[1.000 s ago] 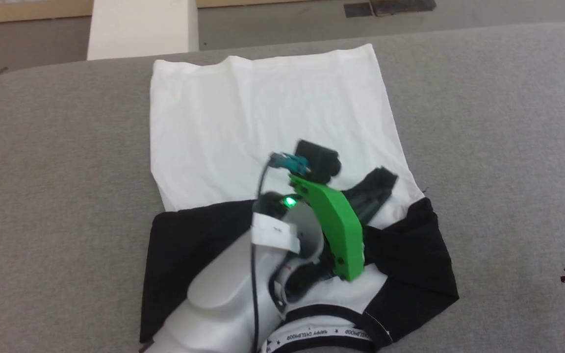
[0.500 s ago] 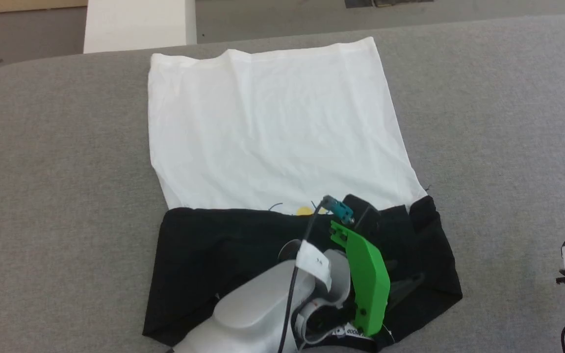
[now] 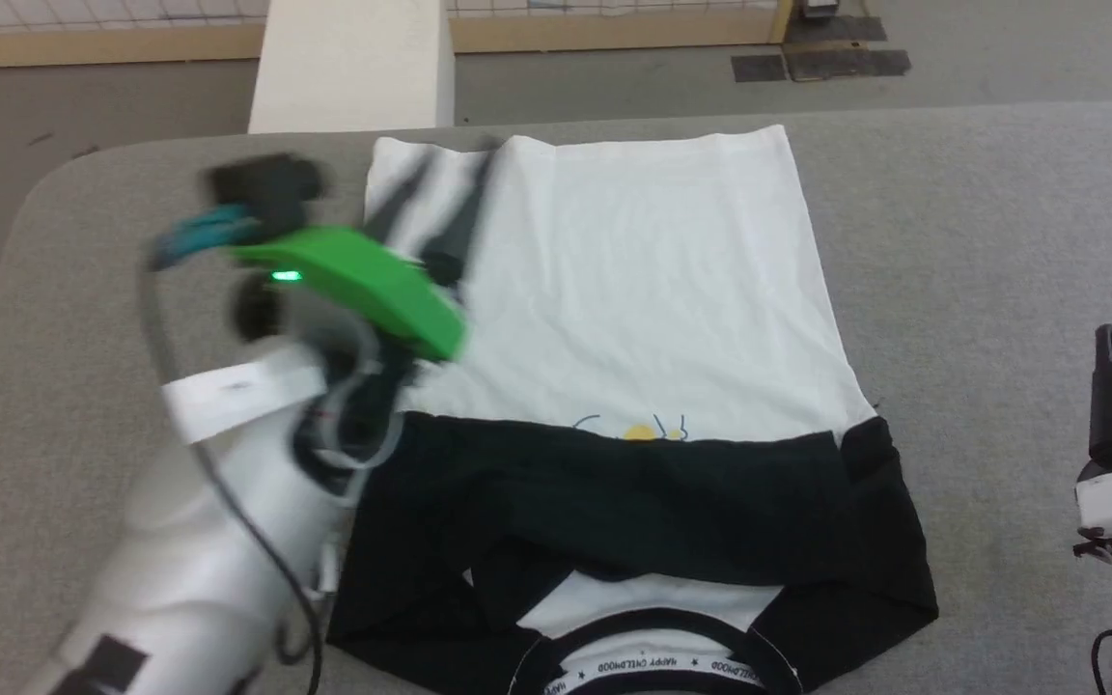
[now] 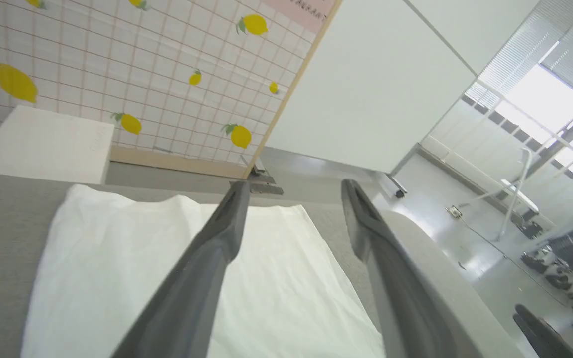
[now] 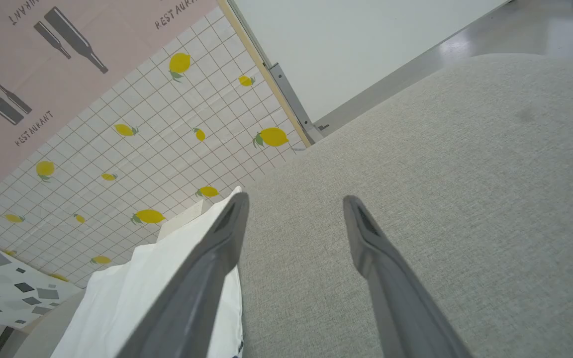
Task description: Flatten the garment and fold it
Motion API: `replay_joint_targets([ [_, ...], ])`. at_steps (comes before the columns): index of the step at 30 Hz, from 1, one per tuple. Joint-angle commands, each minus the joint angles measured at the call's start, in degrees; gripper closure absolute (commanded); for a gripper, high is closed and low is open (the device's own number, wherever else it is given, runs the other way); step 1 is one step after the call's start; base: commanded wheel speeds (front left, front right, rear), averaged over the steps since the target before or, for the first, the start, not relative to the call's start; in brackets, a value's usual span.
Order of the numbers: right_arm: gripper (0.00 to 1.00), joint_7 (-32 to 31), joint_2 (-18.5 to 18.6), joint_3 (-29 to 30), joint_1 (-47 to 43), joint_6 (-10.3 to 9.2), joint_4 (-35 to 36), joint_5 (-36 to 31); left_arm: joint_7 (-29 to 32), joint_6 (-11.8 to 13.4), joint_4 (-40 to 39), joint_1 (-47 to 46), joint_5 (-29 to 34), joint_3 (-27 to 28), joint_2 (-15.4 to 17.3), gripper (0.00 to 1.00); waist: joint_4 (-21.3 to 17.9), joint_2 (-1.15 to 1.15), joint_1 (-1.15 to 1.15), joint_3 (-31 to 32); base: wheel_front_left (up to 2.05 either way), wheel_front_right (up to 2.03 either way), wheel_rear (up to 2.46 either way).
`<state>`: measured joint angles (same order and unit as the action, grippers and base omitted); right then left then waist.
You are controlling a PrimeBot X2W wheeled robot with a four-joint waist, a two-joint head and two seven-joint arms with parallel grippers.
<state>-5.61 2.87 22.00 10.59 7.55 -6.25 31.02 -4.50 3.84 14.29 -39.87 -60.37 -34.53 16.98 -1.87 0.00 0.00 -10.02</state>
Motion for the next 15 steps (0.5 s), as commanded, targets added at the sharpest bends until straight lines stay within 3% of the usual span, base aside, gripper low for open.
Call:
replay_joint_targets([
  [1, 0.00, -0.41, 0.00, -0.38, 0.77, -0.06, 0.37, -0.63, -3.04, 0.65, 0.07, 1.55, 1.16, 1.52, 1.41, 0.00, 0.76, 0.00, 0.00, 0.29, 0.00, 0.00, 0.00],
  [4, 0.00, -1.44, 0.00, -1.25, 1.37, -0.06, 0.74, -1.21, -8.28, 1.87, 0.74, 4.46, 4.93, 3.87, 5.49, 0.00, 1.30, 0.00, 0.00, -0.26, 0.00, 0.00, 0.00],
  [8, 0.00, -2.78, 0.00, -2.64, 2.99, -0.06, 1.27, -1.83, -10.29, 3.05, 0.15, 8.74, 10.32, 6.83, 8.20, 0.00, 1.75, 0.00, 0.00, -1.70, 0.00, 0.00, 0.00],
  [15, 0.00, -7.26, 0.00, -5.41, 11.04, -0.06, 1.10, -5.03, -10.48, 4.52, -7.63, 15.28, 18.42, 15.59, 6.62, 0.00, 2.18, 0.00, 0.00, -6.42, 0.00, 0.00, 0.00],
])
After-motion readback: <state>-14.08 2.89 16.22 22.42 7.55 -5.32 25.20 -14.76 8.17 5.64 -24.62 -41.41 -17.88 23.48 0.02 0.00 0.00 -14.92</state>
